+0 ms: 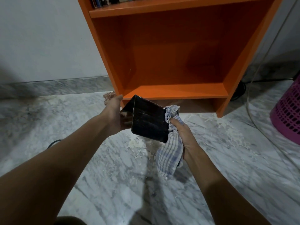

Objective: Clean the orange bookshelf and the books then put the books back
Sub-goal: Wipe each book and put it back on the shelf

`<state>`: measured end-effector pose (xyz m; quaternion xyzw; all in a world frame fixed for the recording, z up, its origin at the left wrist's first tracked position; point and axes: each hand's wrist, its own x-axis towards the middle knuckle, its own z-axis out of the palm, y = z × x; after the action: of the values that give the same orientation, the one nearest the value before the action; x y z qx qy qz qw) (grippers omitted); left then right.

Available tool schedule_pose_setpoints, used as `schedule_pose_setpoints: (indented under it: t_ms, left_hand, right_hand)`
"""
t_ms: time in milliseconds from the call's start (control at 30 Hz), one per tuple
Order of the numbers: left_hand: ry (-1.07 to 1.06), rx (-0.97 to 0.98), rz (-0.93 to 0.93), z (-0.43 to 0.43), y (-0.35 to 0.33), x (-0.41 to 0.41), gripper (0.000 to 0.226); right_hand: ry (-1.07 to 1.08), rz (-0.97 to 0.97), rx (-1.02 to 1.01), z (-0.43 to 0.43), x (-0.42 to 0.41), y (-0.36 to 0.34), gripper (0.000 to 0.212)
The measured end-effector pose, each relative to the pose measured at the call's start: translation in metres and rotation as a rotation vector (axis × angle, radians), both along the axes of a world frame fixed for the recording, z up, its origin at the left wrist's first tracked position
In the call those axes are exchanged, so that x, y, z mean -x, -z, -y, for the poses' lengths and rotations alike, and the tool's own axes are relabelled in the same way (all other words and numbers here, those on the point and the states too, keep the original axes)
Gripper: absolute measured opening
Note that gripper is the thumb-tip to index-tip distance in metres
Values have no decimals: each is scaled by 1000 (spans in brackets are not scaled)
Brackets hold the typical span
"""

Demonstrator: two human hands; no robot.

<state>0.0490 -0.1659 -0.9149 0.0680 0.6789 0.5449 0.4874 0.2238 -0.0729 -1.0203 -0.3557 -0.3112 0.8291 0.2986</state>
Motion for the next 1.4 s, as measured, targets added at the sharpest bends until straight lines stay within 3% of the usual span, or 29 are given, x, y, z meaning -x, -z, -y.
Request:
schedule_pose_setpoints:
  t_ms: [167,267,367,433,567,667,767,933,1033,1167,1267,1333,1400]
  left_hand:
    - [81,9,119,-1,6,2,40]
    - [85,-48,91,-5,-1,0,26]
    - [36,-83,116,-9,-4,2,26]
    - [16,-93,130,-11,-3,3,30]
    - [112,-116,40,-15,-6,-11,17]
    - [119,-49,8,-18,-4,-6,22]
    - [138,13,1,-18,-6,-2,36]
    - [3,-84,21,-10,-5,2,26]
    - [-36,-122,10,-9,-4,4,19]
    - [-25,-139,12,-7,-6,0,20]
    - [25,-159,57,-6,-8,-1,20]
    - [41,-154,75,-4,-11,-2,18]
    - [0,-150,62,-4,-14,-2,19]
  right_hand:
    - [-49,-100,-40,1,-1,-9,31]
    - [-90,-17,-173,0,0,-12,27]
    - [-74,269,-477,-2,0,-15,17]
    - [12,382,-678,-1,1,-15,22]
    - [140,306,-1099,9,6,-32,41]
    - [67,281,-1505,22,19,-48,50]
    - [-21,333,-1843,37,30,-45,47]
    - [-266,209,-2119,53,31,-14,27]
    - [-414,153,-2130,67,27,-2,17]
    - [-182,86,-1995,66,22,-15,29]
    - [53,217,-1745,57,27,-31,43]
    - [52,305,-1695,56,30,-28,48]
    - [-66,302,-1796,57,27,-12,47]
